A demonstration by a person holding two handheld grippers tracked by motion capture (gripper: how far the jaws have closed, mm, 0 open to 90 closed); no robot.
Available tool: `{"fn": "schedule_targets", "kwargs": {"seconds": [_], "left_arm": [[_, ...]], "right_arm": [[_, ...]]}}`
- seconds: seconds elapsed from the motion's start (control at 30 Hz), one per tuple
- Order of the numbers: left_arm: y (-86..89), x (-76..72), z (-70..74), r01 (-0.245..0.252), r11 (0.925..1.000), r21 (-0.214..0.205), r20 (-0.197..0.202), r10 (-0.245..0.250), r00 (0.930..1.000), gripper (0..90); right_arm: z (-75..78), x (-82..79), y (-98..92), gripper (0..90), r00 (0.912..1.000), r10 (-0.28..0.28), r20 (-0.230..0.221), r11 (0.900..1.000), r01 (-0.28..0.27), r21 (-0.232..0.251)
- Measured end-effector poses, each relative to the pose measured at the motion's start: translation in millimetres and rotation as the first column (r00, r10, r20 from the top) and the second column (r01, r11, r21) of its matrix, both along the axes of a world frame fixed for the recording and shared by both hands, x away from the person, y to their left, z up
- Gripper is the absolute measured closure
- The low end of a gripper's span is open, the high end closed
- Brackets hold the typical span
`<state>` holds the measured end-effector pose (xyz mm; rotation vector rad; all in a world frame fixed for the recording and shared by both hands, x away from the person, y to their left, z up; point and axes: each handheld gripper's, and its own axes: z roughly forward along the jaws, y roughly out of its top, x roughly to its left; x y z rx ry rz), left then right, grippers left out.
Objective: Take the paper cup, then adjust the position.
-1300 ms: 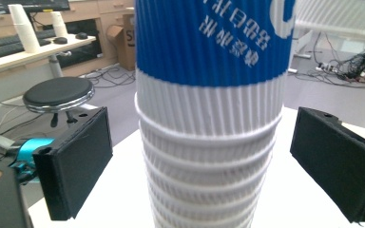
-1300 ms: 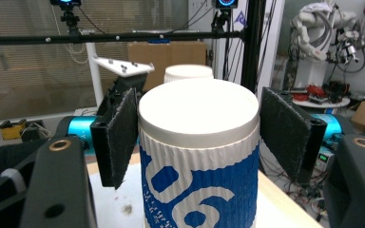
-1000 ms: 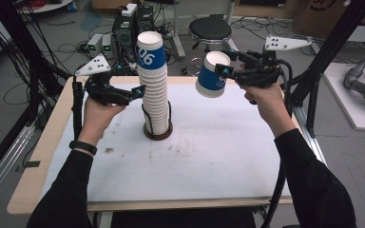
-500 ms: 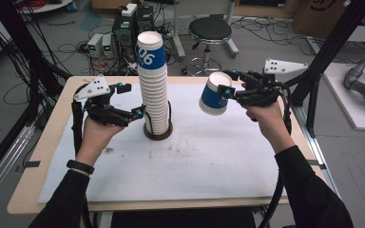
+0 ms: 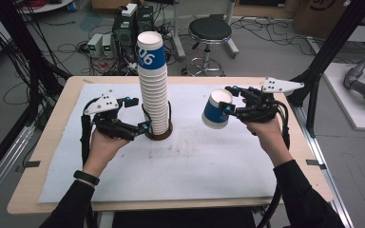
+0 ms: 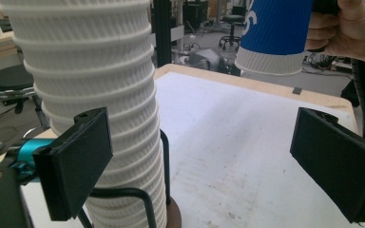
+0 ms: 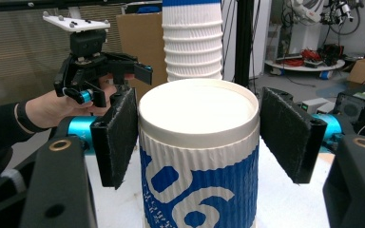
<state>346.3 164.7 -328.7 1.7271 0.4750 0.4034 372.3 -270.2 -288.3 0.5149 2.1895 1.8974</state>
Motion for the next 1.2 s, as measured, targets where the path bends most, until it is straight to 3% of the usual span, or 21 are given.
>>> {"fn": "schedule_targets", "kwargs": {"seconds": [0.6,1.0,1.2], "left_arm": [[-11.4,-3.1,-22.7,0.017,0.9994,0.031,-0.016,-0.017,0.9997,6.7],[-34.1,-1.6,-27.9,0.08,0.9962,0.033,-0.047,-0.079,0.9958,6.8],[-45.1,-1.8,-31.2,0.13,0.9909,0.033,-0.068,-0.128,0.9894,6.7]], "right_arm": [[-37.2,-9.5,-5.7,31.8,0.9988,-0.032,-0.036,0.9995,0.032,-0.008],[-36.1,-15.8,-14.6,31.8,0.9993,-0.012,-0.035,0.9998,0.012,0.016],[-34.8,-16.7,-14.1,31.8,0.9996,0.002,-0.029,0.9999,-0.002,0.017]]}}
